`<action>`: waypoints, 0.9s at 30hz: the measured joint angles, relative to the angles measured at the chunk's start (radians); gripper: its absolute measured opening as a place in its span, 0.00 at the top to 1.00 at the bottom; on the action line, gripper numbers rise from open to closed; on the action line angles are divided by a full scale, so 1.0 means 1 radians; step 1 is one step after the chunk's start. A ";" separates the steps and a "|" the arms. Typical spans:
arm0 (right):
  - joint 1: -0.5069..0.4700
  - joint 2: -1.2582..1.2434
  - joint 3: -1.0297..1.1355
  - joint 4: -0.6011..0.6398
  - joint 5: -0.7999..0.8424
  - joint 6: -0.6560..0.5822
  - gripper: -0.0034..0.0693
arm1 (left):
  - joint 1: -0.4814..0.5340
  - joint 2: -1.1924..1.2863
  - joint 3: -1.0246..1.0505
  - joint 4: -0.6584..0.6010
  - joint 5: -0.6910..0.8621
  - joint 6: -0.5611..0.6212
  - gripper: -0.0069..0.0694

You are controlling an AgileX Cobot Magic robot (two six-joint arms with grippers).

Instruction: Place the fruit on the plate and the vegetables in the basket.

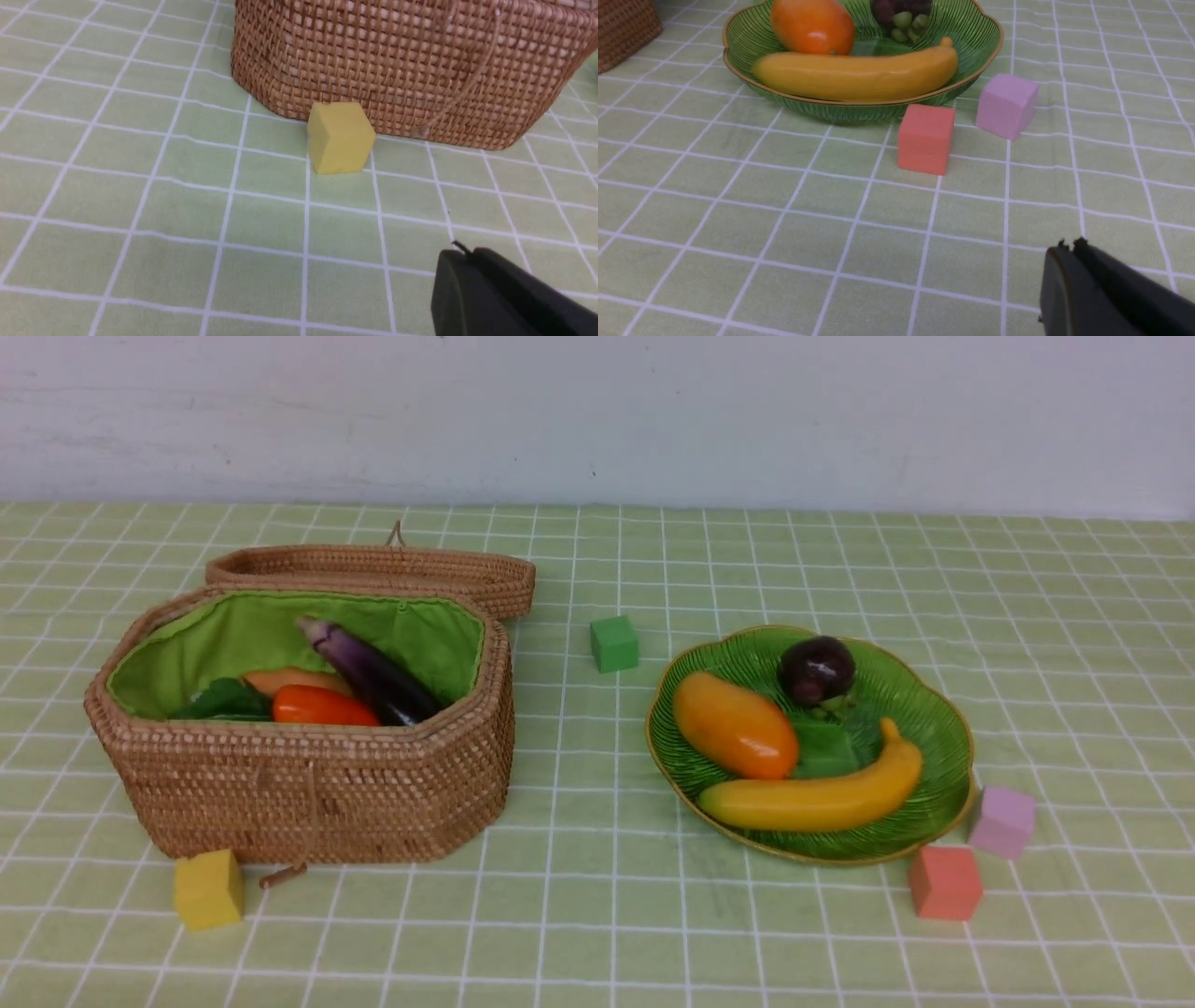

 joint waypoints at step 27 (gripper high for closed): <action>0.000 0.000 0.000 0.000 0.000 0.000 0.90 | 0.000 0.000 0.000 0.000 -0.001 -0.006 0.92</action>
